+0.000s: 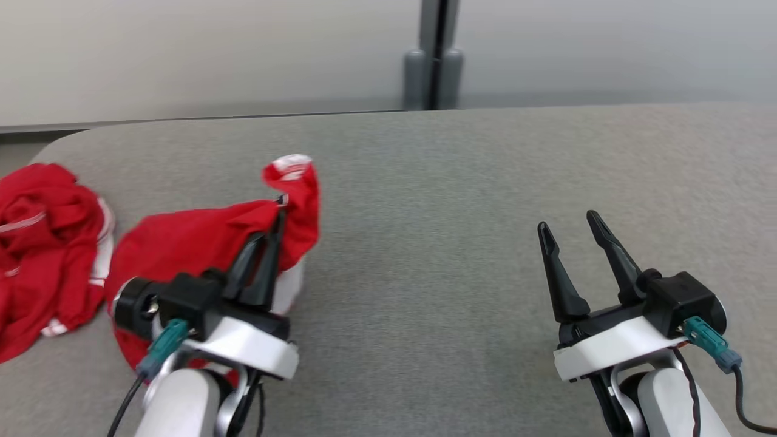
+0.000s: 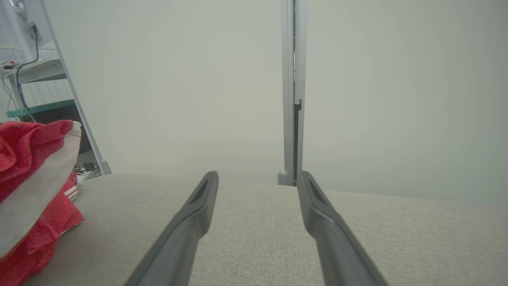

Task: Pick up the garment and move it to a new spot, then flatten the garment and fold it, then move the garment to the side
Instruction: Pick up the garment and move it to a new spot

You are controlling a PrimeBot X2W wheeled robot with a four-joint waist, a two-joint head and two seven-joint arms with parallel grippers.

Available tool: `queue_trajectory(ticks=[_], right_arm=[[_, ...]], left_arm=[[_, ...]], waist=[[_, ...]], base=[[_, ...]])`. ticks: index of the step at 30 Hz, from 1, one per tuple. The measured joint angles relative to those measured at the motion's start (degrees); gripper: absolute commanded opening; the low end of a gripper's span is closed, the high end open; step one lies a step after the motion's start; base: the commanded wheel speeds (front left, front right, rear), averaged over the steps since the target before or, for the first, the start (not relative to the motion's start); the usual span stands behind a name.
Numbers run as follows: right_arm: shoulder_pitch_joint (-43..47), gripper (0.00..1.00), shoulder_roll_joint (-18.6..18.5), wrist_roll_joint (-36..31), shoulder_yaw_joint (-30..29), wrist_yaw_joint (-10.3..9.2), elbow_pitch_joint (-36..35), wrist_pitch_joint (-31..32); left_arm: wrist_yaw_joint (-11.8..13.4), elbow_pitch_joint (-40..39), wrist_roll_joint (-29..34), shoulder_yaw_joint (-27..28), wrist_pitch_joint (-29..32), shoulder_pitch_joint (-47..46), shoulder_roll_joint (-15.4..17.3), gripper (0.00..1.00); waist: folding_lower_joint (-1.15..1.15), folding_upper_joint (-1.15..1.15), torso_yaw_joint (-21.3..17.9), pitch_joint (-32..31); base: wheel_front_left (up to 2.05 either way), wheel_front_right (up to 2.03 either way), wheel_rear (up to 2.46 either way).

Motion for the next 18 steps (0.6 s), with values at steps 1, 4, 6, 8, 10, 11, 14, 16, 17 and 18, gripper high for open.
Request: queue_trajectory(ticks=[1,4,6,8,10,11,14,16,17,18], right_arm=[[-0.21,1.00,0.10,0.01,0.00,0.00,0.00,-0.02],[-0.70,1.00,0.36,0.22,-0.26,0.00,0.13,-0.55],[-0.86,1.00,0.56,0.62,-0.33,0.00,0.30,-0.98],[-0.93,1.00,0.82,0.94,-0.45,0.00,0.57,-1.46],[-1.08,1.00,0.96,1.20,-0.79,0.00,0.82,-2.03],[-1.04,1.00,1.01,1.41,-1.16,0.00,1.05,-2.38],[-1.00,1.00,1.05,1.94,-1.81,-0.01,1.85,-3.05],[-0.95,1.00,1.12,2.49,-2.12,0.00,2.21,-3.61],[-0.95,1.00,1.12,2.96,-2.18,0.00,2.33,-4.07],[-0.95,1.00,1.11,3.68,-2.10,0.00,2.49,-4.15]], left_arm=[[-0.01,0.08,-0.36,-1.55,0.19,-0.73,-0.10,0.00],[-0.29,0.64,-1.10,-6.54,0.54,-4.16,-0.46,0.00],[-0.35,1.25,-1.55,-9.92,0.68,-6.86,-0.69,0.00],[-0.36,2.03,-2.30,-13.86,0.80,-9.81,-0.77,0.00],[-0.37,3.01,-2.97,-17.20,1.03,-12.65,-0.89,0.00],[-0.37,3.79,-3.20,-18.89,1.26,-13.89,-0.88,0.00],[-0.37,7.15,-5.14,-23.23,2.00,-16.16,-0.40,0.00],[-0.38,9.57,-6.30,-25.53,1.51,-17.16,0.34,0.00],[-0.38,11.15,-7.06,-26.77,2.12,-17.66,0.85,0.05],[-0.38,12.36,-7.99,-27.42,1.90,-17.66,1.20,0.71]], waist=[[0.00,0.00,-1.08,0.25],[0.00,0.00,-4.61,1.25],[0.00,0.00,-7.07,2.05],[0.00,0.00,-9.68,2.97],[0.00,0.00,-12.31,4.00],[0.00,0.00,-13.59,4.55],[0.00,0.00,-17.14,6.45],[0.00,0.00,-19.07,7.96],[0.00,0.00,-19.84,8.75],[0.00,0.00,-20.52,9.57]], base=[[0.00,0.00,0.00],[0.00,0.00,0.00],[0.00,0.00,0.00],[0.00,0.00,0.00],[0.00,0.00,0.00],[0.00,0.00,0.00],[0.00,0.00,0.00],[0.00,0.00,0.00],[0.00,0.00,0.00],[0.00,0.00,0.00]])
